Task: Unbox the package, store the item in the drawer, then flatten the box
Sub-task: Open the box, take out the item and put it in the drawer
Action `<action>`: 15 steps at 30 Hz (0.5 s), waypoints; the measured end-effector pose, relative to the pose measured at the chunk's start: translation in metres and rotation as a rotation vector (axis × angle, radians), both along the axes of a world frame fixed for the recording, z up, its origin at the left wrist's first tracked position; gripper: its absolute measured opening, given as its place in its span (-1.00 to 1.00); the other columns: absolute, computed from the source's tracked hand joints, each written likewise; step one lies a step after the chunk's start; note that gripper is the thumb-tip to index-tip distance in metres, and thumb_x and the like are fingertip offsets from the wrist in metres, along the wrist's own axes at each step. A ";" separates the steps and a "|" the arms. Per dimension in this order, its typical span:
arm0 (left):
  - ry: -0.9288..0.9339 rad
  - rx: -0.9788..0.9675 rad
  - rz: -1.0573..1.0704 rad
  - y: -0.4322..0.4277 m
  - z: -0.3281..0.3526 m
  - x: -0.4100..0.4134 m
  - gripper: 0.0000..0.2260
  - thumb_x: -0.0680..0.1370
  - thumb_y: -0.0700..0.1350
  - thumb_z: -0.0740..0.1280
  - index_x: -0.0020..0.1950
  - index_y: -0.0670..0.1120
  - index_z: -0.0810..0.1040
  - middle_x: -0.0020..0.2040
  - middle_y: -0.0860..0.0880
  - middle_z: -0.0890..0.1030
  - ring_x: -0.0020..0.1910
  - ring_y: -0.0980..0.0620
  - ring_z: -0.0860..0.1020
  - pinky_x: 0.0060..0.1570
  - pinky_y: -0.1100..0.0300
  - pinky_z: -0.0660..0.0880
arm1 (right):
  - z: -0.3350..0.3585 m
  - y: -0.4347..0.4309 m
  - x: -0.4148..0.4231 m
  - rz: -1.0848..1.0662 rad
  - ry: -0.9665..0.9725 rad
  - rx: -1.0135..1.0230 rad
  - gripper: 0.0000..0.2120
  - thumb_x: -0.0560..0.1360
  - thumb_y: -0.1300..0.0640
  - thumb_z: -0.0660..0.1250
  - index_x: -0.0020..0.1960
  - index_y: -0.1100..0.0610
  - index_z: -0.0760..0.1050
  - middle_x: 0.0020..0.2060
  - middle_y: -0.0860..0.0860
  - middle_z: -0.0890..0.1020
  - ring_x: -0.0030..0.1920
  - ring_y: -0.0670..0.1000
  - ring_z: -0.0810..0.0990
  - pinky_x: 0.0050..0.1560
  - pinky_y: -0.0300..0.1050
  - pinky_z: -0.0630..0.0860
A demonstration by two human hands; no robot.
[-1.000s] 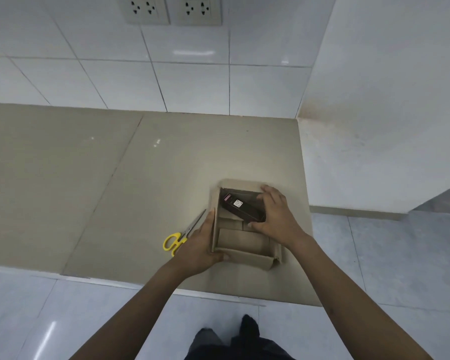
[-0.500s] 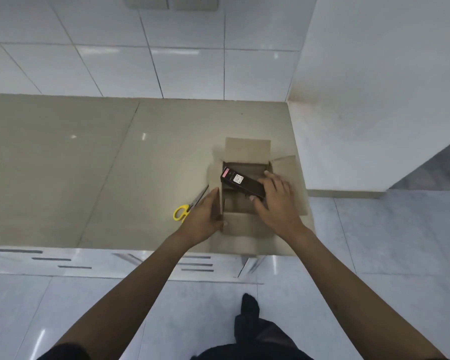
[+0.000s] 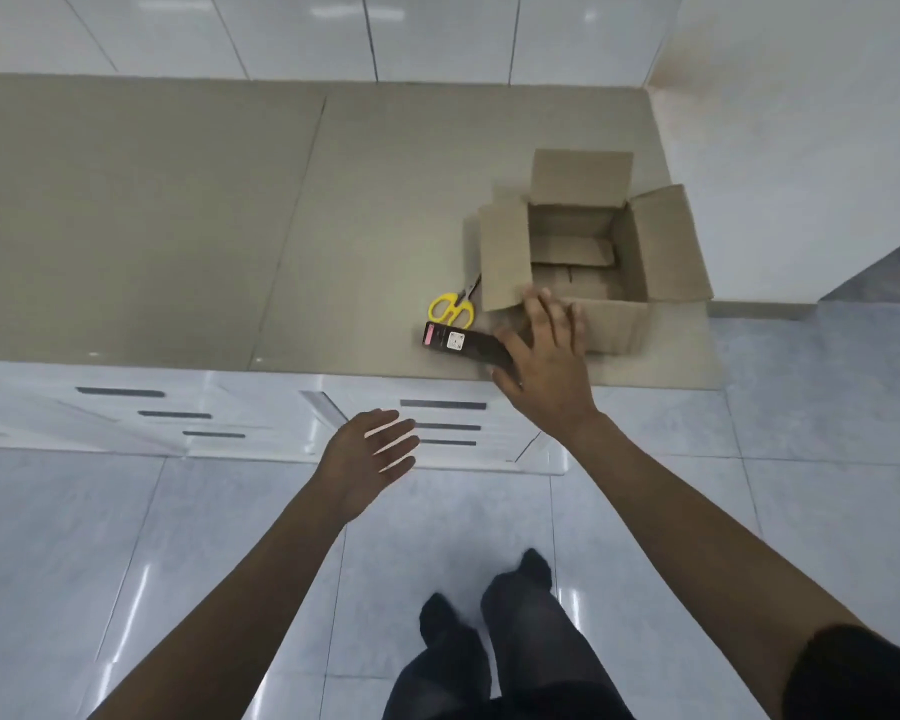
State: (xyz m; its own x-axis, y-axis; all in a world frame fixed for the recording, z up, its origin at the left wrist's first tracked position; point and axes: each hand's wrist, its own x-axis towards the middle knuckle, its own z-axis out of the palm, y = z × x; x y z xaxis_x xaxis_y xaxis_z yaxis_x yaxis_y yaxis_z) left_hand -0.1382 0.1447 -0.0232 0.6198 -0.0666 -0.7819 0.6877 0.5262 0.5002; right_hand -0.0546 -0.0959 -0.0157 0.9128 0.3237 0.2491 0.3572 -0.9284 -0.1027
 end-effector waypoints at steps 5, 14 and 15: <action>0.151 -0.141 0.091 -0.008 -0.050 0.014 -0.71 0.57 0.03 0.19 0.03 -0.16 0.55 0.12 -0.16 0.60 0.06 -0.16 0.57 0.09 -0.03 0.48 | -0.034 0.006 0.021 -0.019 -0.187 -0.055 -0.66 0.50 -0.13 0.25 0.18 0.03 0.53 0.48 0.23 0.28 0.50 0.27 0.19 0.46 0.35 0.05; 0.307 -0.274 0.485 -0.077 -0.123 0.086 -0.38 0.54 0.29 -0.01 0.33 -0.16 0.38 0.28 -0.16 0.34 0.26 -0.14 0.37 0.20 -0.12 0.34 | -0.063 0.005 0.040 0.008 -0.420 0.038 -0.56 0.48 -0.15 0.26 0.29 0.01 0.49 0.46 0.24 0.30 0.50 0.24 0.18 0.44 0.38 0.09; 0.324 -0.291 0.514 -0.079 -0.127 0.092 -0.37 0.52 0.31 -0.01 0.32 -0.15 0.38 0.27 -0.15 0.33 0.28 -0.13 0.36 0.21 -0.13 0.33 | -0.064 0.005 0.041 0.007 -0.422 0.043 -0.55 0.47 -0.14 0.26 0.29 0.01 0.49 0.46 0.24 0.31 0.50 0.24 0.19 0.44 0.38 0.09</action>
